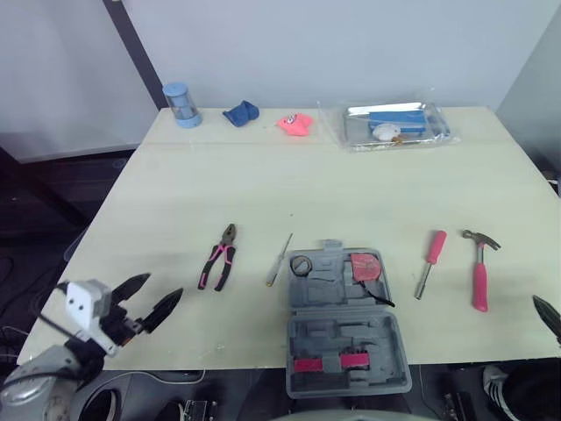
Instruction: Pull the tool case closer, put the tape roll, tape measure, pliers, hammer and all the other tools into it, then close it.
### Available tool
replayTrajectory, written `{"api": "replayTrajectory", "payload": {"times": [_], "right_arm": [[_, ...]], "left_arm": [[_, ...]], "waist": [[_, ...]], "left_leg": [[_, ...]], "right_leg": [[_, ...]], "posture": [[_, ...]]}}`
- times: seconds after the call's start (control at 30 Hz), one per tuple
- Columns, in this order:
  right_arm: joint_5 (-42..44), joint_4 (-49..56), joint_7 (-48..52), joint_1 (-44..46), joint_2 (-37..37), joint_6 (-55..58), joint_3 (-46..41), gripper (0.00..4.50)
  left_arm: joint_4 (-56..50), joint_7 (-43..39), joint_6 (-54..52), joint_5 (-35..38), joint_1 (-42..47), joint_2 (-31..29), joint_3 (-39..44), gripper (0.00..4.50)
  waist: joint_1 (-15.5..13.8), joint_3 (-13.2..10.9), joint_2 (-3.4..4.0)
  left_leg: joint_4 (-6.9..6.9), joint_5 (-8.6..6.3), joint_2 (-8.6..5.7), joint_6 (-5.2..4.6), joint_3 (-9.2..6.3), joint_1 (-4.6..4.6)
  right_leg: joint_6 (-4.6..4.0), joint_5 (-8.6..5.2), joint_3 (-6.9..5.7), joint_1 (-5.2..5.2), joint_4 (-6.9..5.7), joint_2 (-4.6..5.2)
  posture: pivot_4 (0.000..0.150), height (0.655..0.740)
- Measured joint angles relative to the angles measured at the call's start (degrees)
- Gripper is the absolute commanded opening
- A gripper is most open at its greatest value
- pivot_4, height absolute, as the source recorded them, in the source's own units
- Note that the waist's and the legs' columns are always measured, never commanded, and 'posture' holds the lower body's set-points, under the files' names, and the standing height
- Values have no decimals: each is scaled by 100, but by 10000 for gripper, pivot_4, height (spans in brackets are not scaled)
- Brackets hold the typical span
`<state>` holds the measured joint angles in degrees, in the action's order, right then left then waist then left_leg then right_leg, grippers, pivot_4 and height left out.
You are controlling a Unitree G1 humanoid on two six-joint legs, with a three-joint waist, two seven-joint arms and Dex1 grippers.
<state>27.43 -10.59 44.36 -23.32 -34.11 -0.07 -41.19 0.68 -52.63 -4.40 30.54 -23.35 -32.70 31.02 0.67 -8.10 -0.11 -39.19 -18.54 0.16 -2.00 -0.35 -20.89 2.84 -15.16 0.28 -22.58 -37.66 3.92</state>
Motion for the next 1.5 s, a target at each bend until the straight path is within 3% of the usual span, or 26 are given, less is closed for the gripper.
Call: {"api": "replayTrajectory", "payload": {"times": [0.33,0.77,1.13,1.5], "right_arm": [[9,-230,-78,-140,5,-19,-61,44455],[616,2367,969,-390,-210,446,748,44455],[1031,3670,1645,805,-1054,1113,1903,44455],[953,3823,1890,1707,-1103,1195,2646,44455]], "left_arm": [[347,2,369,-16,-199,118,49,45000],[-978,1446,-813,-181,781,372,-700,45000],[-1256,2769,-2756,-860,2057,115,-1598,45000],[-832,3005,-3281,-1184,2698,452,-2275,45000]], "waist": [[-15,-1,-6],[-31,-1,-1],[-49,-13,-16],[-141,-29,-44]], "left_leg": [[0,0,2,-1,1,2],[1,-1,6,0,-6,-3],[-2,1,2,2,-12,-11],[-6,13,-4,24,-15,-15]], "right_leg": [[-1,0,5,1,-1,13],[10,6,3,-1,1,19],[21,13,-8,-5,1,10],[22,13,-14,-6,2,9]], "posture": [[1500,7400],[1500,7400],[1500,7400],[1500,7400]]}}
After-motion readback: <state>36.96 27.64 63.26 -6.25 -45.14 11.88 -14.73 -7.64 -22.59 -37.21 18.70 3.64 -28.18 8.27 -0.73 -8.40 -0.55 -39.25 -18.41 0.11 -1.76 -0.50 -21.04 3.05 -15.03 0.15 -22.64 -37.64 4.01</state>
